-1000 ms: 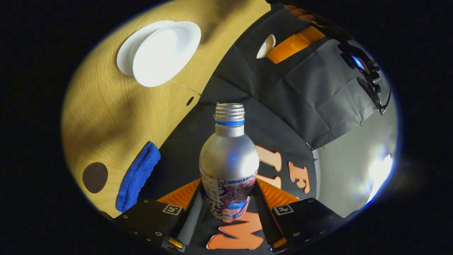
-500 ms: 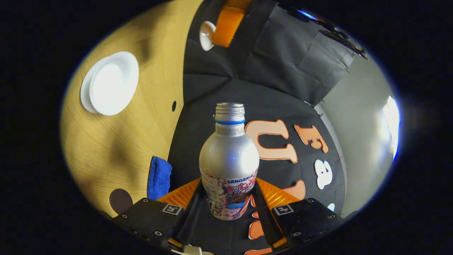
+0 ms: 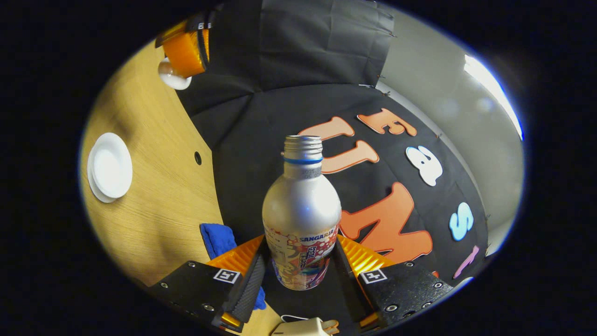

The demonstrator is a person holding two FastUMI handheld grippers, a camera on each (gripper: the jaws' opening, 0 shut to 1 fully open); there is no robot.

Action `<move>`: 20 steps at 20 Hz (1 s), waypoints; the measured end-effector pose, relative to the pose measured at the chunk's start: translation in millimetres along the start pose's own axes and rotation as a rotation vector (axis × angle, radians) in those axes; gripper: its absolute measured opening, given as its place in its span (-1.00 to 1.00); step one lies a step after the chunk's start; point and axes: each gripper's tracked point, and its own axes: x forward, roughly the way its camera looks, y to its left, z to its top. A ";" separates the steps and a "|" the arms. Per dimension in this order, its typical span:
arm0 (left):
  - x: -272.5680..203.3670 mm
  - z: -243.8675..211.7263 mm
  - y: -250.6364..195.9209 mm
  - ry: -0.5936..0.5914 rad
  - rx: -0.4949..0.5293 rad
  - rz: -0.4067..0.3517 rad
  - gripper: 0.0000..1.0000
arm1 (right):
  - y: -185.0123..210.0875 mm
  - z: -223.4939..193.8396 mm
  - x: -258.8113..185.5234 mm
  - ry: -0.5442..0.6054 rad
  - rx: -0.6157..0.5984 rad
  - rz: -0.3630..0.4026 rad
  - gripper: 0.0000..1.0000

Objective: Open the teacup lid with one hand, grasp the water bottle and pour water into the teacup with the other hand; after pouring, place the water bottle on the coaster and then close the teacup lid.

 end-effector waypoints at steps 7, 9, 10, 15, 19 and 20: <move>2.1 7.7 -18.4 -0.008 0.000 -0.031 -0.39 | -0.7 -34.4 -3.2 0.114 0.319 0.032 0.57; 2.0 8.9 -23.8 -0.009 -0.007 -0.041 -0.44 | -1.7 -46.4 -4.5 0.149 0.455 0.044 0.57; 2.0 8.9 -25.5 -0.008 -0.012 -0.046 -0.39 | 0.3 -52.4 -5.2 0.166 0.524 0.055 0.57; 3.4 10.1 -38.7 -0.007 -0.026 -0.071 -0.39 | 17.2 -79.4 -6.3 0.256 0.757 0.108 0.57; 5.0 4.1 -49.2 0.005 -0.027 -0.088 -0.39 | 44.0 -94.1 -6.5 0.317 0.861 0.154 0.57; 6.5 2.9 -51.8 0.009 -0.027 -0.091 -0.39 | 49.0 -95.5 -6.1 0.330 0.887 0.167 0.57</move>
